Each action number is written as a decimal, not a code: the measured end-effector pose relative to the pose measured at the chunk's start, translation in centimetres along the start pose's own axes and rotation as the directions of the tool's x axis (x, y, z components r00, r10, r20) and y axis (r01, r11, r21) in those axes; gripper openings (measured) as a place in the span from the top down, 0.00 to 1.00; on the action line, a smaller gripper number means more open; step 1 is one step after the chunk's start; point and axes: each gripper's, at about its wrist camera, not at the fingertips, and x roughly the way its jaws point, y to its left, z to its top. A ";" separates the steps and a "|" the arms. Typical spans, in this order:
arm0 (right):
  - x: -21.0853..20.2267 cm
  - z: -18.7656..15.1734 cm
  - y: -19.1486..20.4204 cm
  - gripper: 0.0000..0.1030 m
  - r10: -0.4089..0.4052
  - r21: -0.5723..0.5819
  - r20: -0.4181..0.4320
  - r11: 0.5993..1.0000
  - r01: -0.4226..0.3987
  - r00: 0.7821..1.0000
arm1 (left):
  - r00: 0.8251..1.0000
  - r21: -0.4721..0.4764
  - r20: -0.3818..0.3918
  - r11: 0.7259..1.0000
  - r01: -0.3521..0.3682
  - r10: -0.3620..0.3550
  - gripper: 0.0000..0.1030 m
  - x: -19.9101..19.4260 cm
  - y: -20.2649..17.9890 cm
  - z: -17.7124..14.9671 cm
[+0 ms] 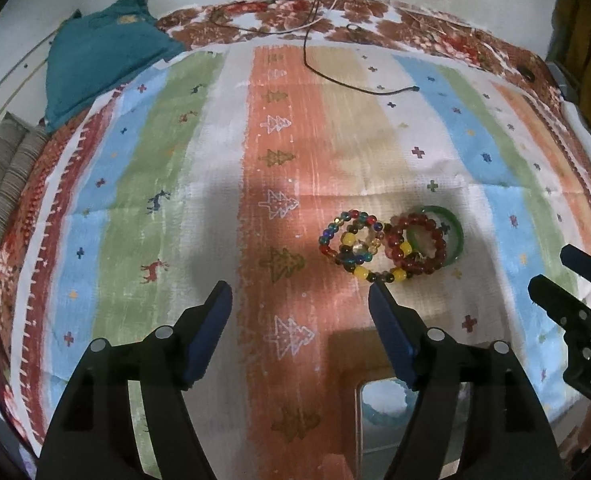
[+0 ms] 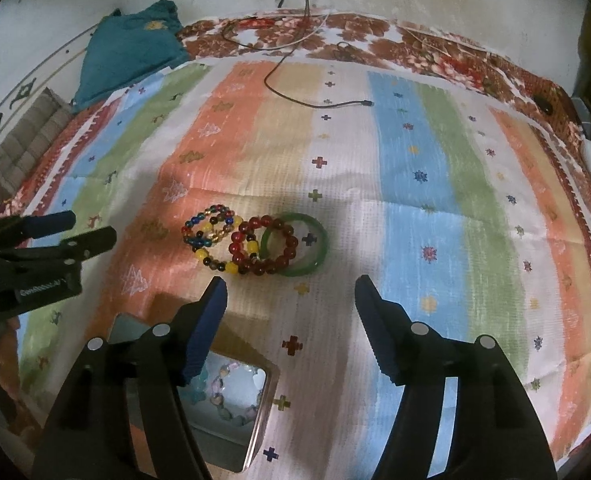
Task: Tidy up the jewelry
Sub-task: 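Move both open tools back to the remaining bracelets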
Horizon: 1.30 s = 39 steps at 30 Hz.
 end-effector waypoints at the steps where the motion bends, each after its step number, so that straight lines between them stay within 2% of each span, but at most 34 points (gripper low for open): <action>1: 0.0 0.0 0.0 0.33 -0.003 -0.006 -0.004 1.000 0.003 1.000 | 1.000 -0.002 -0.003 1.000 0.001 -0.001 0.31 0.2 0.0 0.1; 6: 1.5 0.8 -0.3 0.33 -0.007 0.002 -0.030 1.000 0.007 1.000 | 1.000 -0.021 -0.015 1.000 -0.009 0.009 0.31 1.1 0.7 0.7; 16: 4.5 1.5 -0.6 0.33 -0.002 0.017 -0.085 1.000 0.003 0.996 | 0.997 -0.072 -0.057 0.997 0.038 -0.042 0.32 3.8 1.7 1.8; 28: 7.3 2.2 -0.9 0.33 0.020 0.024 -0.121 1.000 -0.017 0.992 | 0.996 -0.027 -0.079 0.999 0.038 -0.040 0.34 5.9 0.9 2.8; 32: 8.0 2.3 -0.9 0.33 0.020 0.022 -0.131 1.000 -0.017 0.991 | 0.994 -0.012 -0.104 0.999 0.042 -0.043 0.43 6.8 0.7 3.0; 39: 9.5 2.7 -1.1 0.34 0.034 0.035 -0.151 0.999 -0.029 0.988 | 0.991 -0.009 -0.124 0.999 0.049 -0.049 0.43 8.0 0.4 3.2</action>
